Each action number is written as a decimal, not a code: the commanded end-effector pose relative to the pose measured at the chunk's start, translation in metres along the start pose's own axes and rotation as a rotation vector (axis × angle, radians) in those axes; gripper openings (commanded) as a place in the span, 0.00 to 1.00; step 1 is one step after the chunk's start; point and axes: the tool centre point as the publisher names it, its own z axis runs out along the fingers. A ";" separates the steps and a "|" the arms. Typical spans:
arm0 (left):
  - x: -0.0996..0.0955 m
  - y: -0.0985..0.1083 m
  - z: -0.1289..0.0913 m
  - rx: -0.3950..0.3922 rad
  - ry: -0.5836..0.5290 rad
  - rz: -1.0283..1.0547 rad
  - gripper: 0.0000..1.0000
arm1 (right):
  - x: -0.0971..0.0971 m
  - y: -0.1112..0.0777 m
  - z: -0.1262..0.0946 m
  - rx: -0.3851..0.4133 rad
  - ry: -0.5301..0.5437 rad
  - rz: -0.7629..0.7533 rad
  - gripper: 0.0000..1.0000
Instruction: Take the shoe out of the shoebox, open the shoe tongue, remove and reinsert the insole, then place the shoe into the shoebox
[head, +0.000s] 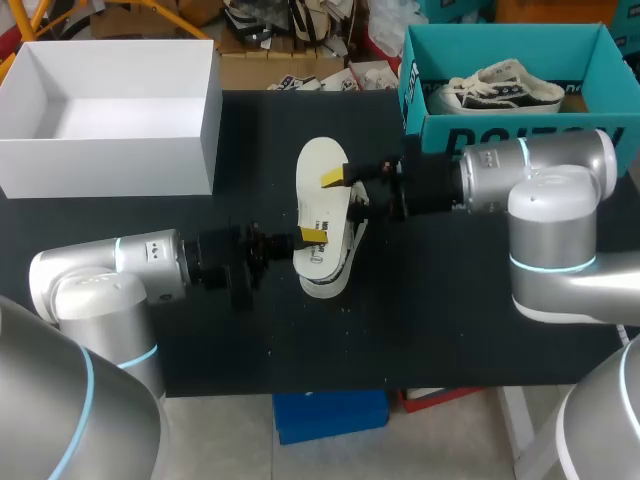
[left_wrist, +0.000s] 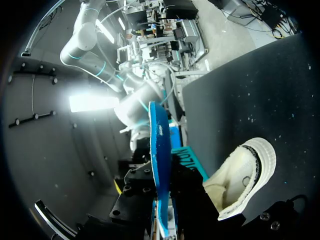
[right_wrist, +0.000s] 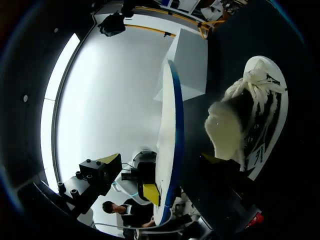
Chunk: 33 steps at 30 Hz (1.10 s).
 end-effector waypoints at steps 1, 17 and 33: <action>0.000 -0.001 0.002 -0.003 0.004 0.002 0.00 | -0.005 0.001 0.010 0.005 0.000 0.003 1.00; 0.000 -0.001 0.002 -0.003 0.004 0.002 0.00 | -0.005 0.011 0.007 0.018 -0.027 -0.003 0.16; -0.010 -0.011 -0.010 0.055 0.214 0.030 1.00 | -0.006 0.011 0.007 0.022 -0.041 0.002 0.00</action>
